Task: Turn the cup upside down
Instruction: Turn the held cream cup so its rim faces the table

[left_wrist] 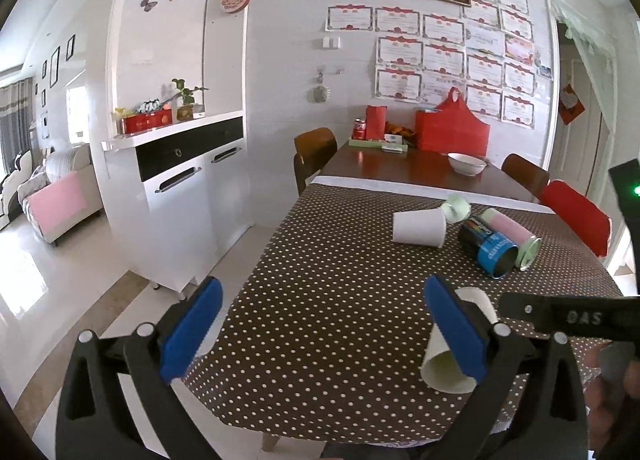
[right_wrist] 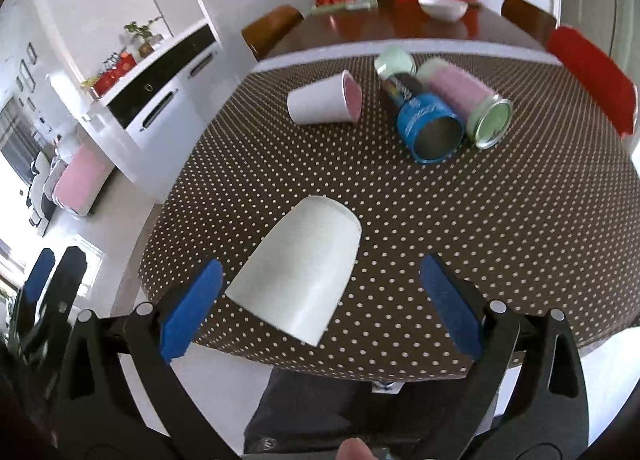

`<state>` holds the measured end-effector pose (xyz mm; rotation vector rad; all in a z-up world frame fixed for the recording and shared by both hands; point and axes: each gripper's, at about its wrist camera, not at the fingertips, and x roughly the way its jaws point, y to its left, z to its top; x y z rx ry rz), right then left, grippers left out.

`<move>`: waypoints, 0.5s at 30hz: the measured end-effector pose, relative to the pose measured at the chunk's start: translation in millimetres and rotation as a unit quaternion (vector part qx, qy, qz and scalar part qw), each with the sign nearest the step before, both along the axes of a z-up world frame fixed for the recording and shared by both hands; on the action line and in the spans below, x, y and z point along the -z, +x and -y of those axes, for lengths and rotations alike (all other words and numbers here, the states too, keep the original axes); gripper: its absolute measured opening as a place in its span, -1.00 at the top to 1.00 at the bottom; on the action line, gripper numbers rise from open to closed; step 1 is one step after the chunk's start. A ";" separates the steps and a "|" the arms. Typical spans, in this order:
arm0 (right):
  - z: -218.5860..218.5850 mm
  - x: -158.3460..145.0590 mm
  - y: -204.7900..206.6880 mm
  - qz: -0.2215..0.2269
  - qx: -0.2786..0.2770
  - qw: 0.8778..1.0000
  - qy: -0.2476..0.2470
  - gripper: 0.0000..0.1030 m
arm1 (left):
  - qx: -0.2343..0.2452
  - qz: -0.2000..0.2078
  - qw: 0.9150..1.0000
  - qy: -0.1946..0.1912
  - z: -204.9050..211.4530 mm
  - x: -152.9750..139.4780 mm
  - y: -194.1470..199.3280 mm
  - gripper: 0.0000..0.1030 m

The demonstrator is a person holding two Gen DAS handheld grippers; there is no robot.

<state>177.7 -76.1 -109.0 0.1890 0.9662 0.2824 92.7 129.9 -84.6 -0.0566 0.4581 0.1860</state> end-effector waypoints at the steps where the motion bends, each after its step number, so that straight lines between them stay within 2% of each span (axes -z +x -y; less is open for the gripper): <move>1: -2.6 4.0 4.5 -0.013 0.000 1.000 0.004 -0.88 | -0.001 0.000 1.000 0.000 -1.6 1.1 1.2 -0.92; 11: -13.0 31.7 38.2 -0.097 0.021 0.995 0.012 -0.88 | 0.004 -0.019 1.000 -0.015 -16.5 18.4 24.3 -0.92; 15: -10.3 42.2 50.6 -0.142 0.024 0.989 0.045 -0.88 | 0.007 -0.030 0.999 -0.026 -22.5 27.2 33.4 -0.92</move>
